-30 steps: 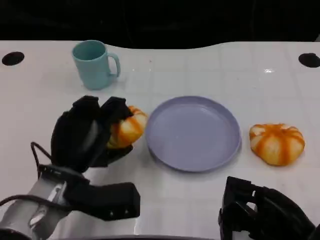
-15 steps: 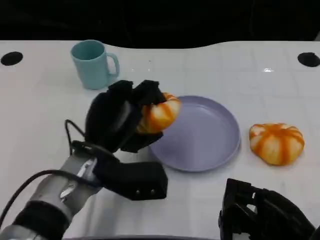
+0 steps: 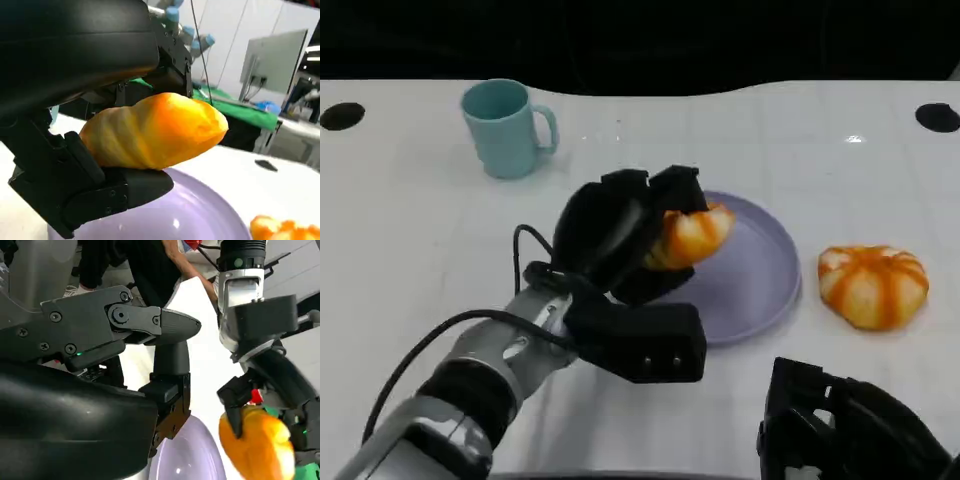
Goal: Grasp the bread from the table and place it into the plate.
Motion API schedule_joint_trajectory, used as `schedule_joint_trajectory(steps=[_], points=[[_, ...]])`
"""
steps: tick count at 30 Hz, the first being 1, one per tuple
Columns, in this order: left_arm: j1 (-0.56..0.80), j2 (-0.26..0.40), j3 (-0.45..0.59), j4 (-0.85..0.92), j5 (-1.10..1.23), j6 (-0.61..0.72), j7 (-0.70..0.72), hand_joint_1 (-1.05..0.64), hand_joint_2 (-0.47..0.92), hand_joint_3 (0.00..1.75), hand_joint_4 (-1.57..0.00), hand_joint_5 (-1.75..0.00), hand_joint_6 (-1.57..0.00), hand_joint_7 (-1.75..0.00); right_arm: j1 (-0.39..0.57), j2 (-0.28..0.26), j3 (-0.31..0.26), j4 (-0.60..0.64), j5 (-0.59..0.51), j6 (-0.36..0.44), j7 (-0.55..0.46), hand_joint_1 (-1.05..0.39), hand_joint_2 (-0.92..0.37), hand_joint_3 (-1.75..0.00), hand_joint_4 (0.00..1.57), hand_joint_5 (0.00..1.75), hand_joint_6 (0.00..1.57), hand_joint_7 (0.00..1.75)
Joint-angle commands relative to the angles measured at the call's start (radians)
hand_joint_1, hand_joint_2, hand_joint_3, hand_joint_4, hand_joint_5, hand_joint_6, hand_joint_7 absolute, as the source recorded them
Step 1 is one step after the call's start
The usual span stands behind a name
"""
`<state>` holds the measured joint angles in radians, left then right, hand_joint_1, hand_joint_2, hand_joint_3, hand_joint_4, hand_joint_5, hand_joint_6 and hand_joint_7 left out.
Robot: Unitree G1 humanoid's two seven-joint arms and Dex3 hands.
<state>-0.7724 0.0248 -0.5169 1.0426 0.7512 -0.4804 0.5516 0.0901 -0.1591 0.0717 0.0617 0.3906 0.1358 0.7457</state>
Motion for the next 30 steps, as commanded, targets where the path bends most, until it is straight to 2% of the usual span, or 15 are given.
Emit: schedule_joint_trajectory(steps=[1, 5, 6, 7, 9, 10, 11, 12, 13, 16, 19, 21, 30], points=[[-0.061, -0.024, -0.019, 0.06, 0.004, 0.021, -0.01, -0.29, 0.36, 1.23, -0.97, -1.75, -0.72, -1.71, 0.01, -0.017, -0.013, -0.015, 0.005, -0.006, 0.004, -0.51, -0.92, -0.47, 0.61, 1.75, 0.39, 1.74], [-0.082, -0.039, -0.035, 0.1, 0.005, 0.033, -0.022, -0.28, 0.43, 1.11, -0.9, -1.75, -0.68, -1.74, 0.012, -0.015, -0.012, -0.018, 0.008, 0.002, 0.001, -0.51, -0.92, -0.47, 0.61, 1.75, 0.39, 1.73], [-0.085, -0.043, -0.035, 0.108, -0.002, 0.034, -0.035, -0.27, 0.47, 1.03, -0.86, -1.75, -0.65, -1.75, 0.012, -0.014, -0.012, -0.018, 0.008, 0.002, 0.0, -0.51, -0.92, -0.47, 0.61, 1.75, 0.39, 1.73], [-0.088, -0.047, -0.033, 0.114, -0.011, 0.038, -0.061, -0.26, 0.51, 0.95, -0.82, -1.75, -0.65, -1.62, 0.013, -0.014, -0.011, -0.02, 0.006, 0.002, -0.001, -0.51, -0.92, -0.47, 0.61, 1.75, 0.39, 1.73], [-0.092, -0.048, -0.038, 0.117, -0.015, 0.056, -0.107, -0.28, 0.67, 0.7, -0.73, -1.62, -0.73, -1.14, 0.014, -0.015, -0.008, -0.023, 0.001, 0.0, -0.005, -0.51, -0.92, -0.47, 0.61, 1.75, 0.39, 1.73], [-0.094, -0.048, -0.039, 0.116, -0.015, 0.067, -0.126, -0.31, 0.8, 0.49, -0.66, -1.51, -0.73, -0.8, 0.014, -0.015, -0.007, -0.025, -0.002, -0.001, -0.006, -0.51, -0.92, -0.47, 0.61, 1.75, 0.39, 1.73], [-0.095, -0.048, -0.044, 0.11, -0.011, 0.087, -0.147, -0.33, 0.86, 0.39, -0.64, -1.48, -0.74, -0.66, 0.013, -0.015, -0.007, -0.024, -0.003, -0.003, -0.005, -0.51, -0.92, -0.47, 0.61, 1.75, 0.39, 1.73], [-0.096, -0.048, -0.049, 0.104, -0.005, 0.111, -0.164, -0.36, 0.89, 0.32, -0.58, -1.39, -0.69, -0.52, 0.013, -0.015, -0.006, -0.024, -0.003, -0.003, -0.005, -0.51, -0.92, -0.47, 0.61, 1.75, 0.39, 1.73], [-0.097, -0.048, -0.057, 0.098, 0.005, 0.136, -0.174, -0.43, 0.91, 0.27, -0.5, -1.19, -0.62, -0.35, 0.012, -0.015, -0.006, -0.025, -0.003, -0.001, -0.005, -0.51, -0.92, -0.47, 0.61, 1.75, 0.39, 1.73], [-0.097, -0.039, -0.091, 0.078, 0.039, 0.194, -0.194, -0.58, 0.92, 0.25, -0.45, -0.71, -0.5, -0.09, 0.01, -0.015, -0.006, -0.025, 0.0, 0.002, -0.003, -0.51, -0.92, -0.47, 0.61, 1.75, 0.39, 1.74], [-0.092, -0.03, -0.107, 0.051, 0.05, 0.231, -0.236, -0.69, 0.92, 0.3, -0.35, -0.48, -0.36, -0.01, 0.012, -0.014, -0.006, -0.025, -0.004, -0.004, -0.005, -0.51, -0.92, -0.47, 0.61, 1.75, 0.39, 1.74], [-0.086, -0.024, -0.107, 0.033, 0.045, 0.243, -0.259, -0.73, 0.92, 0.33, -0.31, -0.41, -0.31, 0.0, 0.013, -0.013, -0.007, -0.024, -0.005, -0.005, -0.007, -0.51, -0.92, -0.47, 0.61, 1.75, 0.39, 1.74], [-0.054, 0.012, -0.114, -0.038, 0.044, 0.241, -0.264, -0.89, 0.92, 0.47, -0.26, -0.35, -0.21, 0.0, 0.008, -0.01, -0.009, -0.014, -0.002, -0.009, -0.003, -0.52, -0.92, -0.47, 0.6, 1.75, 0.39, 1.74]])
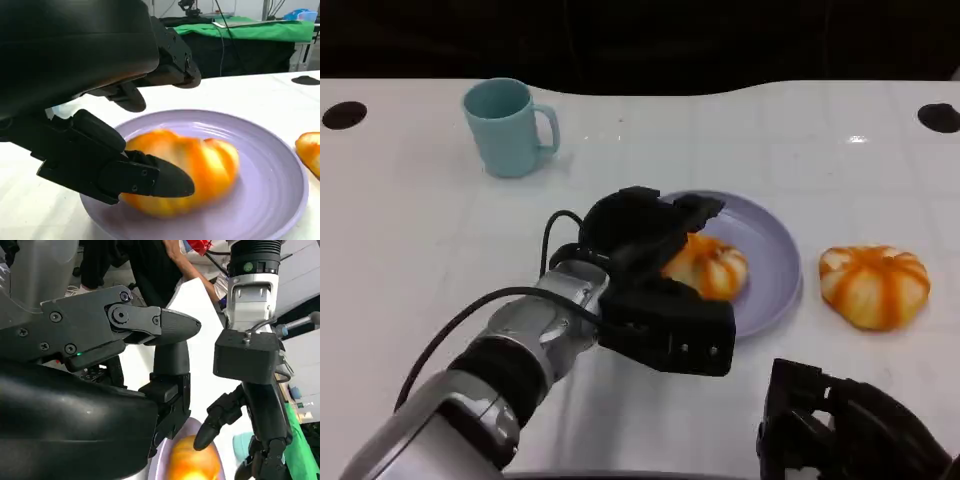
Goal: Grasp the bread from the table and place it into the plate.
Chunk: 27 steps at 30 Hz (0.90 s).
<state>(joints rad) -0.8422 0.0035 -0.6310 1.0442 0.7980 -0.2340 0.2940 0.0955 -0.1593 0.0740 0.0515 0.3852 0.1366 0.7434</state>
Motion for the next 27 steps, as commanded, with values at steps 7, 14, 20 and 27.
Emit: schedule_joint_trajectory(steps=[7, 14, 20, 27], points=[[0.067, 0.079, 0.023, -0.143, -0.038, -0.03, -0.034, -0.91, 0.92, 0.49, -0.28, -0.36, -0.22, 0.0, 0.0, -0.012, -0.012, 0.0, 0.0, -0.016, 0.0, -0.52, -0.92, -0.47, 0.6, 1.75, 0.38, 1.75], [0.184, 0.133, 0.112, -0.294, -0.152, -0.141, -0.062, -0.84, 0.92, 0.42, -0.39, -0.45, -0.32, -0.05, -0.002, -0.013, -0.014, 0.004, 0.004, -0.016, 0.004, -0.52, -0.92, -0.48, 0.61, 1.75, 0.38, 1.74], [0.323, 0.144, 0.224, -0.382, -0.336, -0.294, -0.111, -0.77, 0.92, 0.35, -0.58, -0.59, -0.57, -0.15, 0.003, -0.011, -0.013, -0.004, 0.008, -0.01, 0.001, -0.52, -0.92, -0.47, 0.6, 1.75, 0.38, 1.74], [0.489, 0.138, 0.324, -0.453, -0.593, -0.468, -0.278, -0.68, 0.92, 0.34, -0.64, -1.6, -0.63, -0.96, 0.004, -0.01, -0.015, -0.001, 0.018, -0.002, 0.003, -0.51, -0.92, -0.47, 0.6, 1.75, 0.39, 1.71]])
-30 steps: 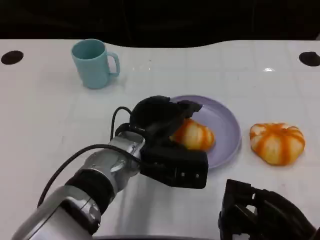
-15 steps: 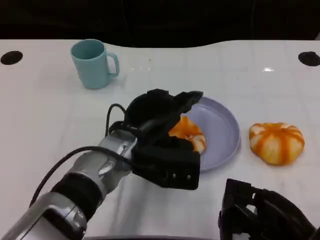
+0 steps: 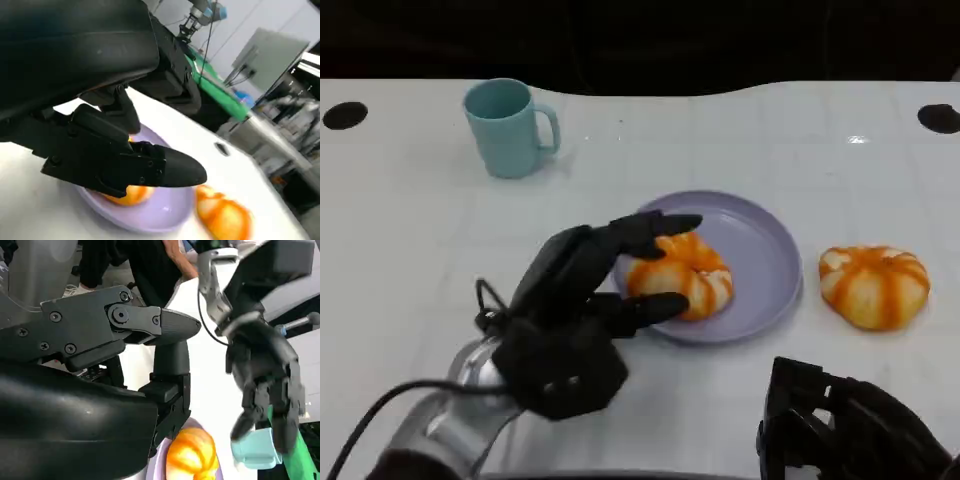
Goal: Grasp the bread from the table and place it into the plate.
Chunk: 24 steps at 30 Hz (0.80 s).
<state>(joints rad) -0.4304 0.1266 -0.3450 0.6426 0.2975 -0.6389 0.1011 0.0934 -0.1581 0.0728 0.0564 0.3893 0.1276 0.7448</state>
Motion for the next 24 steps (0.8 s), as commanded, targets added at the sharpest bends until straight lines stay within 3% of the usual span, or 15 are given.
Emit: schedule_joint_trajectory(steps=[1, 2, 4, 10, 17, 24], points=[[0.097, 0.016, 0.046, -0.064, -0.117, -0.077, -0.11, -0.67, 0.92, 0.34, -0.64, -1.67, -0.57, -1.16, 0.006, -0.011, -0.014, -0.006, 0.015, 0.009, 0.003, -0.51, -0.92, -0.47, 0.6, 1.75, 0.39, 1.71], [0.116, 0.014, 0.055, -0.076, -0.147, -0.088, -0.138, -0.64, 0.92, 0.32, -0.65, -1.72, -0.54, -1.33, 0.006, -0.012, -0.013, -0.006, 0.016, 0.008, 0.003, -0.5, -0.92, -0.47, 0.6, 1.75, 0.4, 1.7], [0.17, 0.012, 0.071, -0.115, -0.226, -0.088, -0.208, -0.61, 0.92, 0.32, -0.67, -1.74, -0.53, -1.5, 0.007, -0.012, -0.012, -0.005, 0.014, 0.002, 0.004, -0.51, -0.92, -0.48, 0.61, 1.75, 0.4, 1.7], [0.352, 0.023, 0.102, -0.364, -0.469, 0.163, -0.42, -0.69, 0.92, 0.36, -0.79, -1.75, -0.56, -1.71, 0.01, -0.015, -0.008, -0.015, 0.009, 0.005, -0.003, -0.53, -0.92, -0.47, 0.62, 1.75, 0.4, 1.74], [0.463, 0.03, 0.145, -0.543, -0.605, 0.376, -0.539, -0.71, 0.92, 0.38, -0.8, -1.75, -0.62, -1.75, 0.007, -0.018, -0.005, -0.012, 0.003, 0.007, -0.004, -0.52, -0.92, -0.47, 0.62, 1.75, 0.4, 1.75], [0.536, 0.056, 0.168, -0.605, -0.616, 0.466, -0.613, -0.72, 0.92, 0.38, -0.81, -1.75, -0.66, -1.75, 0.007, -0.023, -0.007, 0.005, 0.0, 0.003, 0.006, -0.52, -0.92, -0.44, 0.62, 1.75, 0.42, 1.71]])
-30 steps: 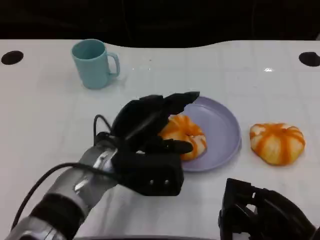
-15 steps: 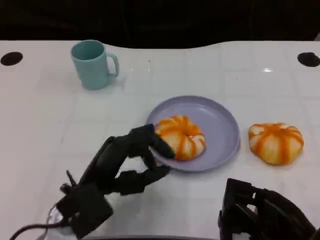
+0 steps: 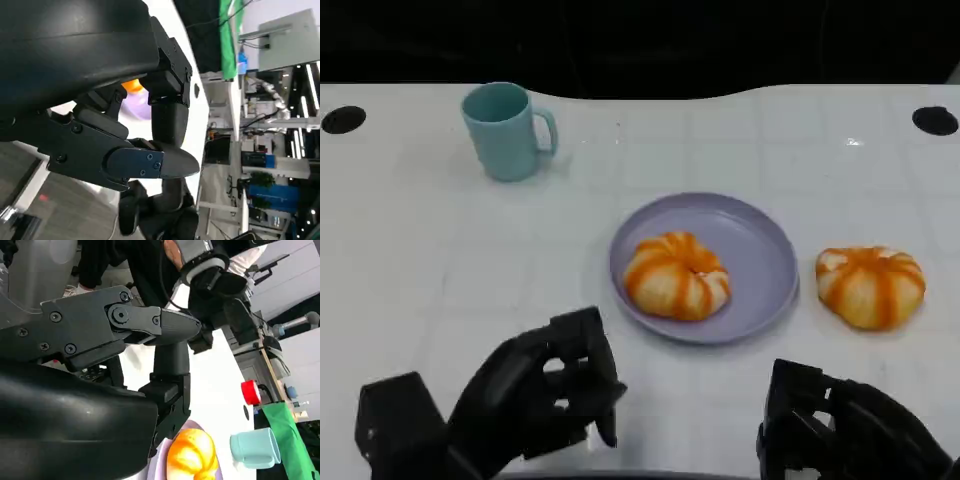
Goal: Grasp the bread from the table and place it into the plate.
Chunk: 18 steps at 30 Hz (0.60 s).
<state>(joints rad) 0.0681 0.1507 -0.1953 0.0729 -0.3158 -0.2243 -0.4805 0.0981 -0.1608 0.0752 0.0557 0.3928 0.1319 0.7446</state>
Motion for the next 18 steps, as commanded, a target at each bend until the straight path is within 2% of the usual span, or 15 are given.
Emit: schedule_joint_trajectory(steps=[1, 7, 15, 18], points=[[0.044, 0.031, 0.02, -0.041, -0.01, 0.068, -0.038, -0.72, 0.92, 0.37, -0.81, -1.75, -0.65, -1.75, 0.002, -0.021, -0.008, 0.007, -0.005, -0.002, 0.006, -0.52, -0.92, -0.44, 0.62, 1.75, 0.42, 1.71], [0.035, 0.02, 0.036, 0.004, -0.019, 0.064, -0.11, -0.7, 0.92, 0.34, -0.83, -1.75, -0.68, -1.75, 0.001, -0.012, -0.014, 0.036, -0.011, -0.042, 0.013, -0.52, -0.92, -0.48, 0.63, 1.75, 0.4, 1.74], [0.006, 0.001, 0.072, 0.074, -0.065, 0.07, -0.212, -0.67, 0.92, 0.29, -0.83, -1.75, -0.66, -1.75, -0.011, -0.01, -0.013, 0.047, -0.006, -0.028, 0.009, -0.53, -0.92, -0.47, 0.63, 1.75, 0.41, 1.74], [0.003, -0.011, 0.082, 0.086, -0.061, 0.066, -0.224, -0.69, 0.92, 0.29, -0.82, -1.75, -0.67, -1.75, -0.017, -0.007, -0.014, 0.062, -0.011, -0.045, 0.011, -0.53, -0.92, -0.46, 0.63, 1.75, 0.41, 1.74]])
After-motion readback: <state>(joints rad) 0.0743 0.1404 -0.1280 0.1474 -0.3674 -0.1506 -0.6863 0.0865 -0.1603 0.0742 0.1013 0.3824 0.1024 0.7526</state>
